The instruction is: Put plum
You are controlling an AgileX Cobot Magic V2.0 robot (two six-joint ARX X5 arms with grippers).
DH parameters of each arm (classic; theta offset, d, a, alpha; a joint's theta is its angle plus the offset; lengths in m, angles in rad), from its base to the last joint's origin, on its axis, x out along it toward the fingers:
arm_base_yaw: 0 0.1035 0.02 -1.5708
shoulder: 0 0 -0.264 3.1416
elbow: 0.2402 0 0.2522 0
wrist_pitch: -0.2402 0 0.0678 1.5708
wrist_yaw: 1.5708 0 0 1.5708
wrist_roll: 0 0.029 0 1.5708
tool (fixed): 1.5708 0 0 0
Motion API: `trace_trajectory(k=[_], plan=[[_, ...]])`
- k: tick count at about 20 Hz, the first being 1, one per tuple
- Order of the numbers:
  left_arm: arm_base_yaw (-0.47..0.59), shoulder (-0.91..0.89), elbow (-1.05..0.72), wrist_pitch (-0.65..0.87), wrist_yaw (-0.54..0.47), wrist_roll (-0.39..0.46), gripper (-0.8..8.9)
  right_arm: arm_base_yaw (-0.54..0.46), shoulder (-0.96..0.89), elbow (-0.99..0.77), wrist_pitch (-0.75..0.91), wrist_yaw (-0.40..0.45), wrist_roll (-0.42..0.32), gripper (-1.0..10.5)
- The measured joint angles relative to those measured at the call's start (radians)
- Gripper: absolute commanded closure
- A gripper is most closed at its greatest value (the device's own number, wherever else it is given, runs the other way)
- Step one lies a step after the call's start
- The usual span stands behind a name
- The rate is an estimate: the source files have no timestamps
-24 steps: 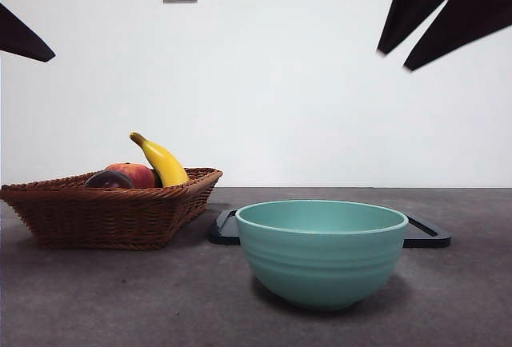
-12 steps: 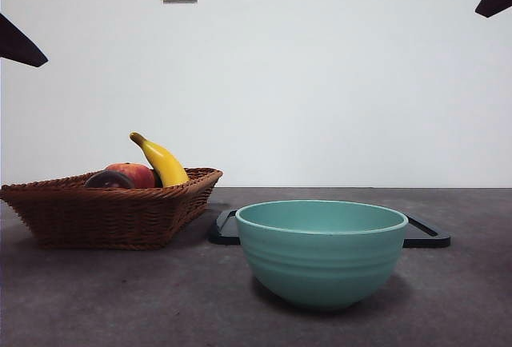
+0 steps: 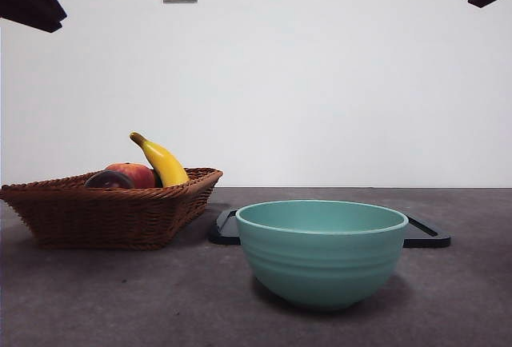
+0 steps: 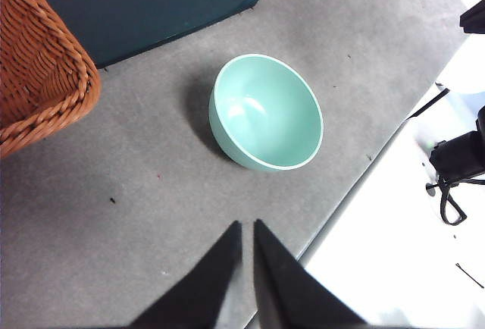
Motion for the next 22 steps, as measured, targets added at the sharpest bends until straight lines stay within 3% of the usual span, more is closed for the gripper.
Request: trace_trajectory(k=[18, 22], plan=[[0.000, 0.000, 0.000, 0.000, 0.000, 0.000, 8.06, 0.000, 0.000, 0.000, 0.024, 0.000, 0.000, 9.3], [0.007, -0.016, 0.000, 0.042, -0.055, 0.053, 8.06, 0.000, 0.000, 0.000, 0.024, 0.000, 0.000, 9.3]])
